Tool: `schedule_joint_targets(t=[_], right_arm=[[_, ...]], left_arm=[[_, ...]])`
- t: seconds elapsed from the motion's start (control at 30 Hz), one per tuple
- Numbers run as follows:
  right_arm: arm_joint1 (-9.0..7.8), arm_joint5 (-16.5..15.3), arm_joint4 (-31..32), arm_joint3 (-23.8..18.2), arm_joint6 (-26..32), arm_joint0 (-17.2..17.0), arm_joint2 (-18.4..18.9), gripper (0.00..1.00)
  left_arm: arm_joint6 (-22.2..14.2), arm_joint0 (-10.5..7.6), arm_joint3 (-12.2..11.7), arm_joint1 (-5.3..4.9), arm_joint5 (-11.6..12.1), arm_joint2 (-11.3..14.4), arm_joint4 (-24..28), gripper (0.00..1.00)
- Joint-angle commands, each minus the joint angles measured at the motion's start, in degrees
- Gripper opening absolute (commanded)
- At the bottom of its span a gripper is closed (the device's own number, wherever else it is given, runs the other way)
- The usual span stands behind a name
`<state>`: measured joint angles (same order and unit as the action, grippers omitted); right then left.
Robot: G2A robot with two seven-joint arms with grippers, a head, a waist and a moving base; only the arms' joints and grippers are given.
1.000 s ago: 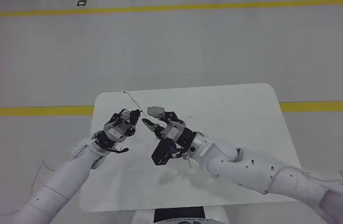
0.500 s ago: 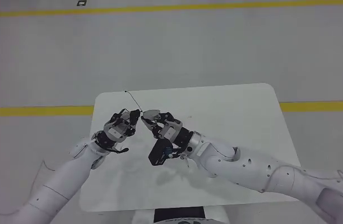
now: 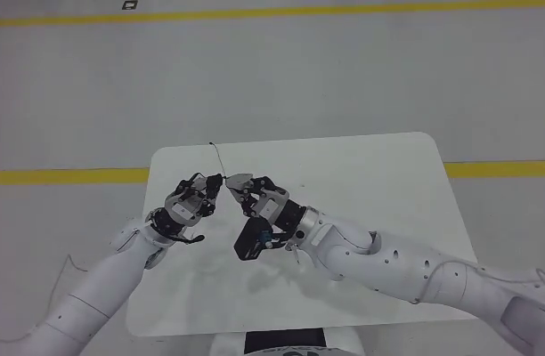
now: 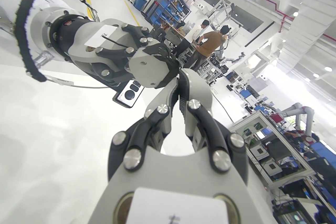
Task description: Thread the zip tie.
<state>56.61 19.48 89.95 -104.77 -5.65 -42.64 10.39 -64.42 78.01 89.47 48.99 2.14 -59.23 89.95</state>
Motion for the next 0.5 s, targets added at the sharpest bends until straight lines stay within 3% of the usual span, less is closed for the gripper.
schedule_joint_targets(t=[0.0,0.47], right_arm=[[-0.05,0.0,0.0,-0.04,0.19,0.03,0.01,0.0],[-1.19,0.0,0.0,-0.78,1.0,-0.13,0.56,0.0]], left_arm=[[0.0,0.0,0.0,0.0,0.0,0.0,0.0,0.0],[0.0,0.0,0.0,0.0,0.0,0.0,0.0,0.0]])
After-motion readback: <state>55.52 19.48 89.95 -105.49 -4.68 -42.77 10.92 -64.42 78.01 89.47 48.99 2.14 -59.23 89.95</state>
